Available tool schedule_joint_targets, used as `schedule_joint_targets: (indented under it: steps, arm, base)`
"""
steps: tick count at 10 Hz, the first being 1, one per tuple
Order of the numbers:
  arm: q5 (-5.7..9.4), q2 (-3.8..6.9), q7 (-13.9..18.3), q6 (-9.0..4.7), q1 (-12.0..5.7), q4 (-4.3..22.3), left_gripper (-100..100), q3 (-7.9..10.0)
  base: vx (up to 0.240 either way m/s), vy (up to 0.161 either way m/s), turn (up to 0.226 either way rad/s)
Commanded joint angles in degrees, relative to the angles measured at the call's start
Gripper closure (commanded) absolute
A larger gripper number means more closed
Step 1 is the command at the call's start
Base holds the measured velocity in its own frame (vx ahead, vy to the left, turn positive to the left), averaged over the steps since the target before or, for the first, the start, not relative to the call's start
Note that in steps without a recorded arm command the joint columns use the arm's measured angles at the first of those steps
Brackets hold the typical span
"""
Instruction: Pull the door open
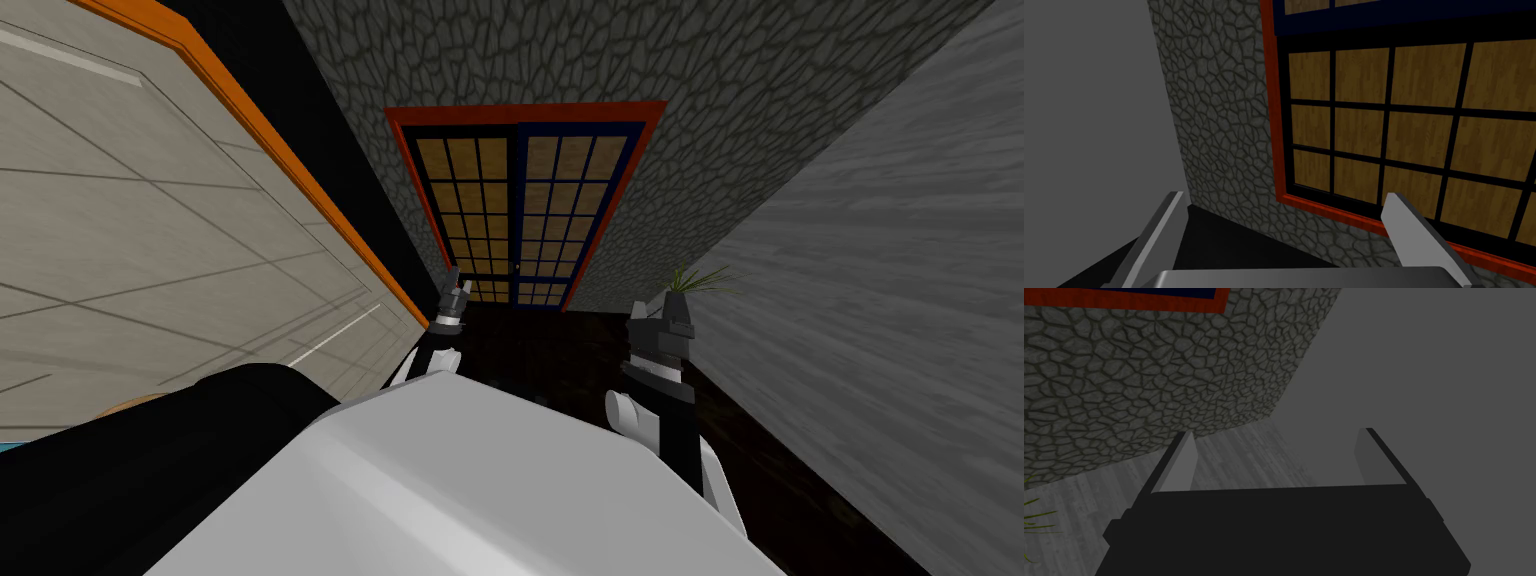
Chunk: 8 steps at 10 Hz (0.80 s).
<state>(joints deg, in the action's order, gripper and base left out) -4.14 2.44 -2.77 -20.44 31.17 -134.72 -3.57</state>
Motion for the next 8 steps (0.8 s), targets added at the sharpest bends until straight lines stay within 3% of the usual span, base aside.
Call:
schedule_joint_targets:
  steps: [1,8]
  arm:
    - [-0.31,0.41,-1.41,-0.48,-0.42,1.63,-100,0.24]
    - [-1.79,1.80,-8.11,-2.75,-2.45,9.33,-100,1.36]
  base:
    - [0.066,-0.003,0.033]
    - [0.121,-0.023,0.036]
